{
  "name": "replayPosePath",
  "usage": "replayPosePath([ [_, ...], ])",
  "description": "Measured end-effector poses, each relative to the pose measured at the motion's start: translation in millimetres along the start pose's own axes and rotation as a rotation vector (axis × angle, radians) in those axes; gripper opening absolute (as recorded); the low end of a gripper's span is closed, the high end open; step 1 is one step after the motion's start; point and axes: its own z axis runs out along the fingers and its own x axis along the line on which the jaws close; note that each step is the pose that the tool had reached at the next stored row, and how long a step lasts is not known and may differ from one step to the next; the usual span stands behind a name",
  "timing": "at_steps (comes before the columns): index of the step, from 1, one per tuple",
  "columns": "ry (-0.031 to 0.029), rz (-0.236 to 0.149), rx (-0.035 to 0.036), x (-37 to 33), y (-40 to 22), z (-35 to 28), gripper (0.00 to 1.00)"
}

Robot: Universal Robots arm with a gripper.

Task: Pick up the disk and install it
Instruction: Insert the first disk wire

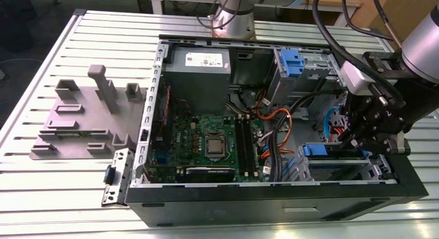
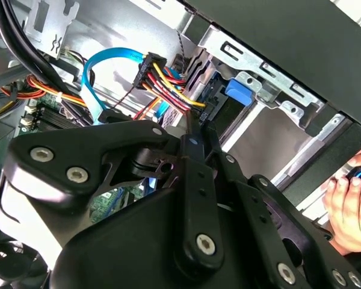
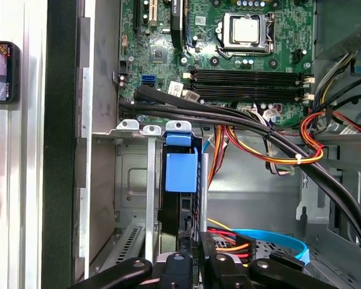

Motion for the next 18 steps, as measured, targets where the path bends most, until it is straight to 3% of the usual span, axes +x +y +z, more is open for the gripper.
replayPosePath([
  [11, 0.0, 0.002, 0.0009, 0.1, 0.0, -2.6, 0.18],
  [18, -0.0081, 0.009, 0.001, 2.5, 0.0, -2.5, 0.18],
])
